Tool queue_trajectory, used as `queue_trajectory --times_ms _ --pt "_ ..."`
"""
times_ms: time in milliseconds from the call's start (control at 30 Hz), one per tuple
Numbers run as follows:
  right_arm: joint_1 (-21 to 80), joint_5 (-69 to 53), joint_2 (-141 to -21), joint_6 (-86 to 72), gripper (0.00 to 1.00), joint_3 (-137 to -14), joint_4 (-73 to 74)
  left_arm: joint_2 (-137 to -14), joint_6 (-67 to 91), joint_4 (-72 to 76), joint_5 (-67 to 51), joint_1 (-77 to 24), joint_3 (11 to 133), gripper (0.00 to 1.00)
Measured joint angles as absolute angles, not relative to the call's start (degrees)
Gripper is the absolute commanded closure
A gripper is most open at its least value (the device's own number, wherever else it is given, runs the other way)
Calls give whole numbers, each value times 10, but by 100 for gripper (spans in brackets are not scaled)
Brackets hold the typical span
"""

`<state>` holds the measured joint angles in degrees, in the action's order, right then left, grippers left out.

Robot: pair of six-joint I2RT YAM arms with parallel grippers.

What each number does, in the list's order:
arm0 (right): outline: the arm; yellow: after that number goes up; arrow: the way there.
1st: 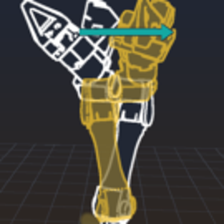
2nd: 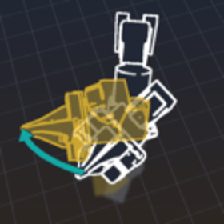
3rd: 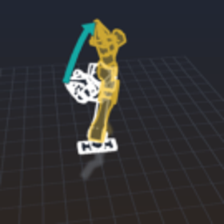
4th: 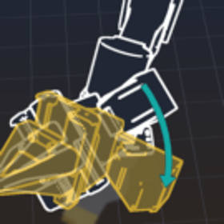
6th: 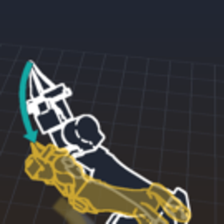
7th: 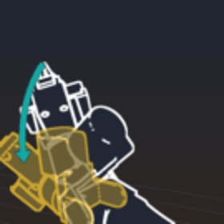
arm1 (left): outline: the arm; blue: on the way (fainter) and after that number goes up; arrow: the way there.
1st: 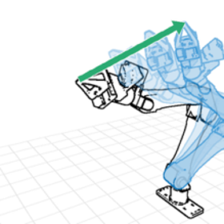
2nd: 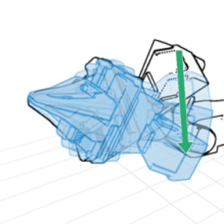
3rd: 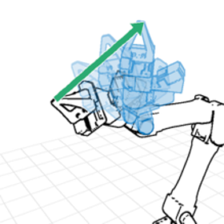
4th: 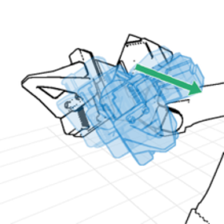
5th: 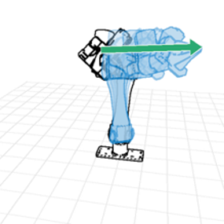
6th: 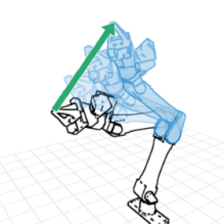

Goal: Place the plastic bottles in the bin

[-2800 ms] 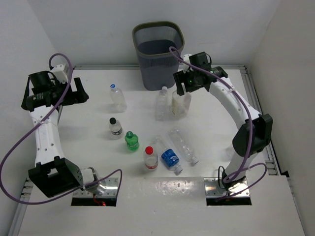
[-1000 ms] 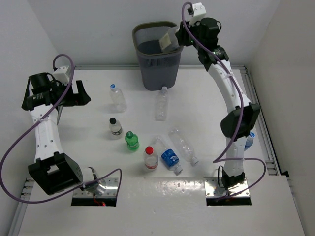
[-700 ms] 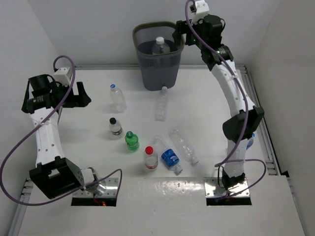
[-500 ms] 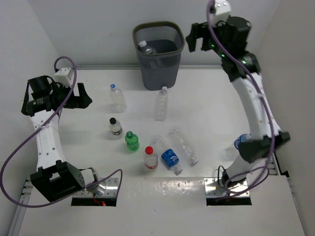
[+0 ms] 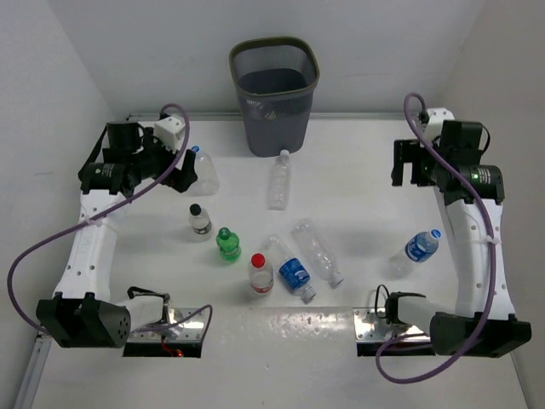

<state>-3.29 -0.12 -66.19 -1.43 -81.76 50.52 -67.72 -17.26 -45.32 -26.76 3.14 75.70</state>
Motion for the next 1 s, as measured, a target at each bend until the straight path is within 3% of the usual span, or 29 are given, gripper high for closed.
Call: queue_trajectory --times_ms 467,1000 --pt "-181 44 -562 29 0 -764 691 -677 -170 -445 -155 -82 743 4" --pt "-197 75 -615 26 0 -704 693 -697 -162 -467 -153 -90 749 3"
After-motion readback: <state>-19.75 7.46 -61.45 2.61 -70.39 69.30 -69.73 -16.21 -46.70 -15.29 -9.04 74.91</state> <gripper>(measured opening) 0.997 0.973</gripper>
